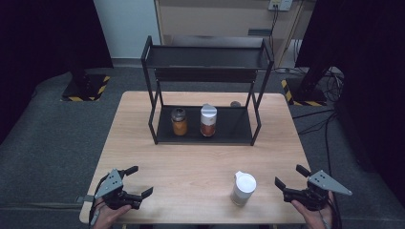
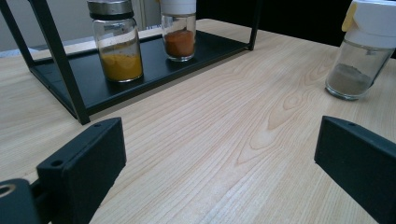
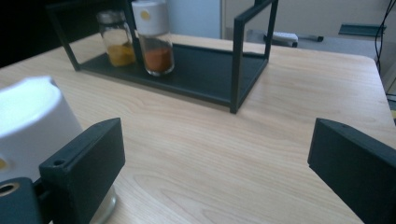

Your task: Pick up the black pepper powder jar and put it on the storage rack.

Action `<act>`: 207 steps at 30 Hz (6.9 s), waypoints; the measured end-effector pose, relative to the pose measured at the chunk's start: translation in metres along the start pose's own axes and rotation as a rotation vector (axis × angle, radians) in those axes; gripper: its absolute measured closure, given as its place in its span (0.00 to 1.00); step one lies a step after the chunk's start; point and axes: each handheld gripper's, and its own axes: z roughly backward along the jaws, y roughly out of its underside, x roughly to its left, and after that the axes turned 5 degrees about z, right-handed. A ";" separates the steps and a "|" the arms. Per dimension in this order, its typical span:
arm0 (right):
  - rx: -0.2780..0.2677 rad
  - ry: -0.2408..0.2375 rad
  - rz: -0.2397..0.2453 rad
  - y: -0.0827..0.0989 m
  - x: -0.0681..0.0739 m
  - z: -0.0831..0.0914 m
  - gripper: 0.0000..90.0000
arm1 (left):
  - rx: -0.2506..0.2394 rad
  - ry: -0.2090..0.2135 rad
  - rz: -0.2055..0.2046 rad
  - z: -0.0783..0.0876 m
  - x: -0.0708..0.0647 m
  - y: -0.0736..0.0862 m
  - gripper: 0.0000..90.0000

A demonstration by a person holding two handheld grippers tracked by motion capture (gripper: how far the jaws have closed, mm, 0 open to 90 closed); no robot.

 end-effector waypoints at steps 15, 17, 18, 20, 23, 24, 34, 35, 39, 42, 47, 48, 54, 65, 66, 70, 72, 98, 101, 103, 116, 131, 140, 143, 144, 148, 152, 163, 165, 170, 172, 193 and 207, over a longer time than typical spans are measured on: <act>-0.015 -0.109 0.034 -0.057 0.009 0.016 0.05 | -0.004 0.001 0.004 0.000 0.000 0.001 0.02; -0.011 -0.131 0.043 -0.064 0.012 0.015 0.06 | -0.004 0.001 0.003 0.000 0.000 0.001 0.02; -0.009 -0.138 0.051 -0.067 0.014 0.015 0.06 | -0.004 0.002 0.002 0.000 0.000 0.001 0.02; 0.003 -0.153 0.061 -0.073 0.017 0.013 0.06 | -0.004 0.002 0.002 0.000 0.000 0.001 0.02; 0.012 -0.170 0.074 -0.079 0.022 0.010 0.07 | -0.005 0.002 0.002 0.001 0.000 0.001 0.02; 0.016 -0.178 0.077 -0.081 0.022 0.009 0.07 | -0.004 0.002 0.002 0.001 0.000 0.001 0.02; 0.071 -0.225 0.095 -0.088 0.031 -0.009 0.07 | -0.004 0.003 0.001 0.001 0.000 0.000 0.02; 0.075 -0.228 0.099 -0.088 0.032 -0.011 0.07 | -0.004 0.003 0.002 0.001 0.001 0.000 0.02; 0.090 -0.239 0.106 -0.088 0.036 -0.016 0.07 | -0.004 0.003 0.001 0.001 0.001 0.000 0.02; 0.101 -0.251 0.110 -0.088 0.039 -0.021 0.08 | -0.004 0.004 0.001 0.001 0.001 0.000 0.02; 0.122 -0.259 0.128 -0.088 0.045 -0.027 0.08 | -0.004 0.003 0.001 0.001 0.001 0.001 0.02; 0.127 -0.262 0.130 -0.088 0.045 -0.029 0.08 | -0.004 0.003 0.001 0.001 0.001 0.001 0.02; 0.160 -0.270 0.153 -0.085 0.053 -0.038 0.09 | -0.004 0.004 0.001 0.001 0.001 0.001 0.02; 0.200 -0.271 0.159 -0.076 0.060 -0.053 0.13 | -0.004 0.005 0.001 0.001 0.001 0.001 0.02; 0.202 -0.271 0.159 -0.075 0.060 -0.054 0.14 | -0.004 0.005 0.001 0.001 0.001 0.001 0.02; 0.213 -0.270 0.150 -0.069 0.060 -0.058 0.17 | -0.004 0.005 0.001 0.001 0.001 0.001 0.02; 0.219 -0.263 0.154 -0.067 0.062 -0.060 0.19 | -0.005 0.005 0.002 0.001 0.001 0.001 0.02; 0.216 -0.232 0.173 -0.052 0.072 -0.068 0.34 | -0.004 0.005 0.002 0.001 0.001 0.001 0.02; 0.217 -0.230 0.172 -0.052 0.072 -0.068 0.34 | -0.004 0.005 0.002 0.001 0.001 0.001 0.02; 0.218 -0.229 0.170 -0.052 0.073 -0.068 0.34 | -0.005 0.005 0.002 0.001 0.001 0.001 0.02; 0.217 -0.222 0.179 -0.063 0.075 -0.067 0.34 | -0.006 0.005 0.002 0.001 0.001 0.001 0.02; 0.200 -0.209 0.179 -0.098 0.071 -0.071 0.34 | -0.008 0.003 0.004 0.002 0.001 0.001 0.02; 0.191 -0.209 0.183 -0.119 0.069 -0.076 0.34 | -0.008 0.003 0.004 0.002 0.002 0.001 0.02; 0.187 -0.212 0.185 -0.126 0.067 -0.079 0.35 | -0.007 0.003 0.004 0.002 0.002 0.001 0.02; 0.188 -0.212 0.185 -0.128 0.067 -0.080 0.34 | -0.007 0.003 0.004 0.002 0.002 0.001 0.02; 0.182 -0.211 0.177 -0.135 0.065 -0.083 0.34 | -0.007 0.003 0.004 0.002 0.002 0.001 0.02; 0.185 -0.211 0.167 -0.143 0.062 -0.087 0.34 | -0.007 0.002 0.004 0.002 0.002 0.001 0.02; 0.193 -0.198 0.154 -0.165 0.053 -0.102 0.34 | -0.006 0.002 0.003 0.002 0.002 0.001 0.02; 0.195 -0.198 0.151 -0.169 0.051 -0.106 0.34 | -0.006 0.002 0.004 0.002 0.002 0.001 0.02; 0.203 -0.187 0.160 -0.177 0.051 -0.116 0.34 | -0.005 0.002 0.003 0.002 0.002 0.001 0.02; 0.208 -0.184 0.155 -0.180 0.050 -0.121 0.35 | -0.005 0.003 0.003 0.002 0.002 0.001 0.02; 0.221 -0.131 0.147 -0.211 0.035 -0.170 0.34 | -0.006 -0.001 0.008 0.003 0.002 0.001 0.02; 0.237 -0.085 0.113 -0.219 0.018 -0.205 0.34 | -0.006 -0.004 0.012 0.003 0.002 0.002 0.02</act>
